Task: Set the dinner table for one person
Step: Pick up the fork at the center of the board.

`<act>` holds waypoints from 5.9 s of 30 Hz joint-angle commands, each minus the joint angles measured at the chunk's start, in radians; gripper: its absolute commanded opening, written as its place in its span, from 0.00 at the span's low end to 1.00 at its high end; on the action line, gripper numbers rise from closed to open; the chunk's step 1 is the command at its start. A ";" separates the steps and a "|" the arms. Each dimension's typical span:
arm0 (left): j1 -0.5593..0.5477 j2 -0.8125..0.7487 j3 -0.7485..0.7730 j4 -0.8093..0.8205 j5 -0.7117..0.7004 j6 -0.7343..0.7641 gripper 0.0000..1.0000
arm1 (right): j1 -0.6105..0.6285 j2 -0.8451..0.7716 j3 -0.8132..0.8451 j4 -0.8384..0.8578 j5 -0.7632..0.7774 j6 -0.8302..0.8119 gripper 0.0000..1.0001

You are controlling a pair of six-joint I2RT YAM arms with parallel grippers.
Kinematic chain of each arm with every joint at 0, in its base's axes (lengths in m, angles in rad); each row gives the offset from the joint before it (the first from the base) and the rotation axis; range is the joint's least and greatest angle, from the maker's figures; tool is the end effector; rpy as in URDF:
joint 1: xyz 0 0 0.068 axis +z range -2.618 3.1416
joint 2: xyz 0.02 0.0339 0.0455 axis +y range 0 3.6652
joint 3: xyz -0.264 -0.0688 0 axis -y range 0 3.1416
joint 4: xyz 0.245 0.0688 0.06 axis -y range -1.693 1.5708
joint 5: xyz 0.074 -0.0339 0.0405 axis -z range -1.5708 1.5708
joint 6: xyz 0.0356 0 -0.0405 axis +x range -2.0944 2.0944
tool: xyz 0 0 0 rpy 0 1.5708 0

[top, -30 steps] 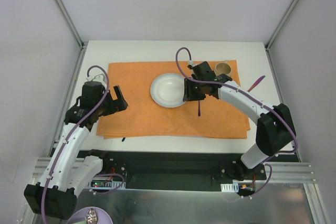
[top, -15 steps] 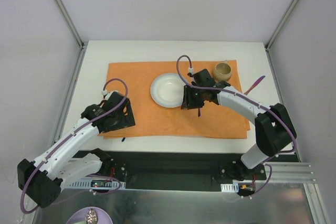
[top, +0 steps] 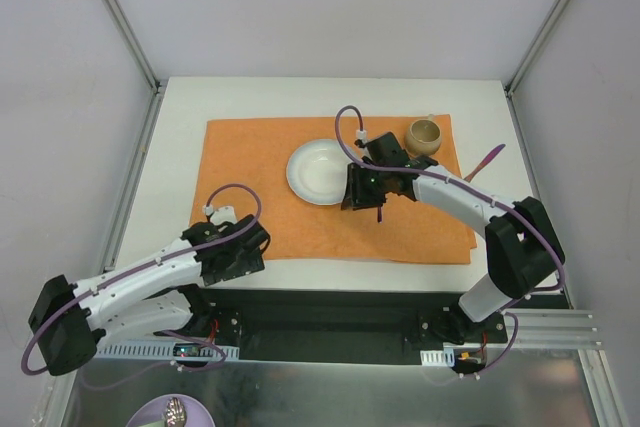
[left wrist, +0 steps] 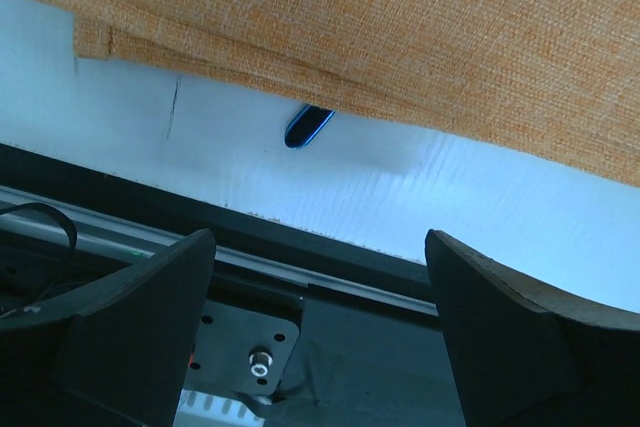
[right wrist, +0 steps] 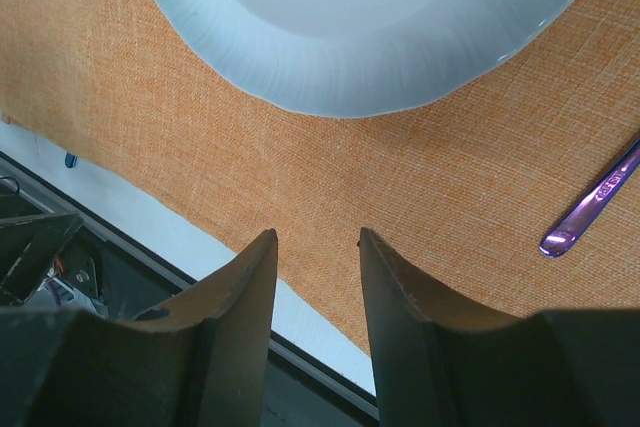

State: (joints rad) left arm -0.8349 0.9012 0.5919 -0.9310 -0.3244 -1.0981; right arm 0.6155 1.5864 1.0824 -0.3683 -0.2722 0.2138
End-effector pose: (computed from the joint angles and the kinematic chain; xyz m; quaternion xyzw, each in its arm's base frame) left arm 0.1042 -0.0982 0.2012 -0.1541 0.9615 -0.0431 0.2233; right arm 0.2698 0.2025 0.2288 -0.2312 0.9030 0.2533 0.2589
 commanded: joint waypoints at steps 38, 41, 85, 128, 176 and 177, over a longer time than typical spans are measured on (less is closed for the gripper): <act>-0.064 0.351 -0.047 0.348 -0.131 0.089 0.85 | 0.021 -0.011 0.034 0.012 -0.050 0.042 0.41; -0.044 0.306 -0.108 0.409 -0.094 0.089 0.85 | 0.021 -0.014 0.027 0.011 -0.048 0.039 0.41; -0.050 0.225 -0.245 0.440 0.108 -0.023 0.50 | 0.021 0.029 0.050 0.019 -0.073 0.059 0.41; -0.282 0.433 -0.101 0.121 0.067 -0.362 0.58 | 0.018 0.017 0.034 0.026 -0.093 0.059 0.41; -0.283 0.464 0.051 0.323 -0.070 -0.132 0.59 | 0.018 0.058 0.016 0.051 -0.127 0.081 0.41; -0.286 0.470 0.057 0.327 -0.068 -0.131 0.59 | 0.018 0.060 0.016 0.051 -0.128 0.079 0.41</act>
State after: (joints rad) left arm -1.1137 1.3415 0.6628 -0.6533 -0.3710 -1.2629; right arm 0.6308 1.6459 1.0939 -0.3359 -0.3828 0.2810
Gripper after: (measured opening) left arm 0.586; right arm 0.409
